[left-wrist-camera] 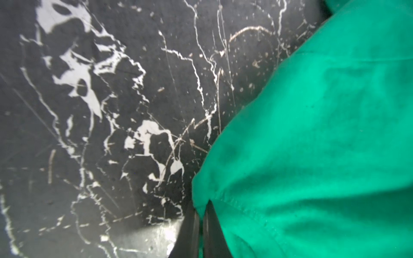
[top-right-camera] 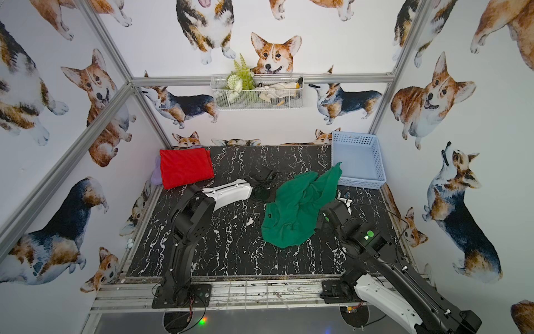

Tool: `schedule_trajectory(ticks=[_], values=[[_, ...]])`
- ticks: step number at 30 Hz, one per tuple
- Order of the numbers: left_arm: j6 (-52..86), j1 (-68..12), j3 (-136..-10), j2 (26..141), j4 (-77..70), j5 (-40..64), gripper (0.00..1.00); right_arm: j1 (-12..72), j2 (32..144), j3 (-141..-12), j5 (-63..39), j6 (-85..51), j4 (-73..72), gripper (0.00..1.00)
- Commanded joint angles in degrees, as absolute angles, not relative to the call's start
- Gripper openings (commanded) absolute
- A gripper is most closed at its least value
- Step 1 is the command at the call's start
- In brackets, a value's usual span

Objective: Fold and stack t-shirts
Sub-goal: Flatten out the T-shirt at the center of the board.

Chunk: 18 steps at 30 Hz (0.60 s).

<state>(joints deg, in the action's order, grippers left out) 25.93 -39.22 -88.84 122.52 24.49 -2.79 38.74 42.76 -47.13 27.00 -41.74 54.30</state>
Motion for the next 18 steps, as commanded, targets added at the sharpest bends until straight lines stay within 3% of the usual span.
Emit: schedule_trajectory(ticks=[1, 8, 18], values=[[24.38, -38.55, -89.93, 120.86, 25.82, -5.11, 0.0, 38.76, 42.74, -46.76, 27.66, -41.24, 53.99, 1.0], [20.18, -36.38, -94.86, 117.97, 33.32, -14.79, 0.0, 38.76, 44.1, -46.23, 27.09, -41.04, 53.03, 1.0], [16.05, -29.0, -105.12, 119.27, 40.97, -20.86, 0.0, 38.76, 46.05, -45.97, 26.03, -40.68, 51.68, 1.0]])
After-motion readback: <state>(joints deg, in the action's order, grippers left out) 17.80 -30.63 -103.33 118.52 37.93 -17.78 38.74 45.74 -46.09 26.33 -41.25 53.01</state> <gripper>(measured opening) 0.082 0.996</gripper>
